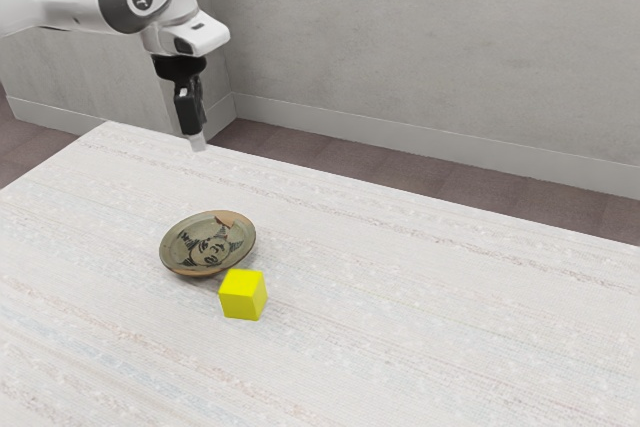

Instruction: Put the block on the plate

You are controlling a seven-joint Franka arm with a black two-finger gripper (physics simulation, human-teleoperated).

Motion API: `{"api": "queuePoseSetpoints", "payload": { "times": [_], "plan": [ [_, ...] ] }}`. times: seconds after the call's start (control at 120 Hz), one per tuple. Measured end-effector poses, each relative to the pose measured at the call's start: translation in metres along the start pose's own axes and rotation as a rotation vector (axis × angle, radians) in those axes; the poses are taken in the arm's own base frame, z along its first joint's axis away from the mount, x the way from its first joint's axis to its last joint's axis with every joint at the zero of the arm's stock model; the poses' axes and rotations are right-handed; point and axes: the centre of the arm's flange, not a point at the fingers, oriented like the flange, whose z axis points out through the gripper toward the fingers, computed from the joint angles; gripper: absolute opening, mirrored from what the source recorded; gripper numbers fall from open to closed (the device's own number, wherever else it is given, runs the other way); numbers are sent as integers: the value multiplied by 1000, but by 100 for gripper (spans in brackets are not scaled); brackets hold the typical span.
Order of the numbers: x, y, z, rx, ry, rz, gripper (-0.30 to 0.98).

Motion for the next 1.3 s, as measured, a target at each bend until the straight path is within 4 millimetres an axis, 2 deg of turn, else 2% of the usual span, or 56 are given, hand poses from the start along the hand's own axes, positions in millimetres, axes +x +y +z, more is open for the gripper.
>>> {"api": "queuePoseSetpoints", "payload": {
  "times": [0.217,0.3,0.492,0.55,0.642,0.767,0.858,0.933,1.058,1.3],
  "plan": [
    [0,-1,2,-1,-6,38,69],
    [1,0,12,-18,-15,49,69],
    [-12,26,62,-129,-78,80,69],
    [-10,33,75,-152,-98,108,69],
    [-7,43,106,-159,-128,172,69],
    [9,49,143,-114,-144,273,69],
    [5,54,178,-92,-135,326,69],
    [4,52,193,-68,-117,353,69],
    [14,43,221,-51,-110,393,69],
    [22,50,246,-66,-84,382,69]
  ]
}}
